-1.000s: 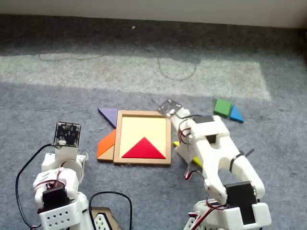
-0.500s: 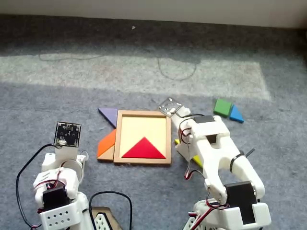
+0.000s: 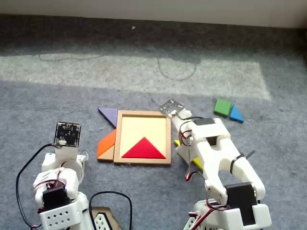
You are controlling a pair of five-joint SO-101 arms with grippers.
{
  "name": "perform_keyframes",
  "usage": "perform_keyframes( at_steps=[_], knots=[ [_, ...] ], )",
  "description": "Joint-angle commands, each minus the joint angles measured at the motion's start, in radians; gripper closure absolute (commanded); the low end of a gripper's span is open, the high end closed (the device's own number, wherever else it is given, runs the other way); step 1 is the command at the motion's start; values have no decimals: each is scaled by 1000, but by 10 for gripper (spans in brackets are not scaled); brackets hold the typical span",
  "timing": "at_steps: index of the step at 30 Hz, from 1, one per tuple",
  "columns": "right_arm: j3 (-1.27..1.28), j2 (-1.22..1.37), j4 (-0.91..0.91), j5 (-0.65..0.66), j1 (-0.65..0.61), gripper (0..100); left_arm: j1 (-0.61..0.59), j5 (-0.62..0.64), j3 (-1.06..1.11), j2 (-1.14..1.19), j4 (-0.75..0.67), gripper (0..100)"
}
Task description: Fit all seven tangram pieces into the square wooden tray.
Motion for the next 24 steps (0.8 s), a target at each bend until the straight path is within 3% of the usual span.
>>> perform_keyframes(
  at_steps=[1, 10, 24],
  knots=[
    [-1, -2, -7, -12, 7, 834, 4, -12, -5, -8, -15, 776],
    [-12, -15, 102, -12, 7, 881, 4, -12, -5, -8, -15, 776],
    [-249, -15, 326, -18, 2, 913, 2, -12, -5, -8, -15, 776]
  ],
)
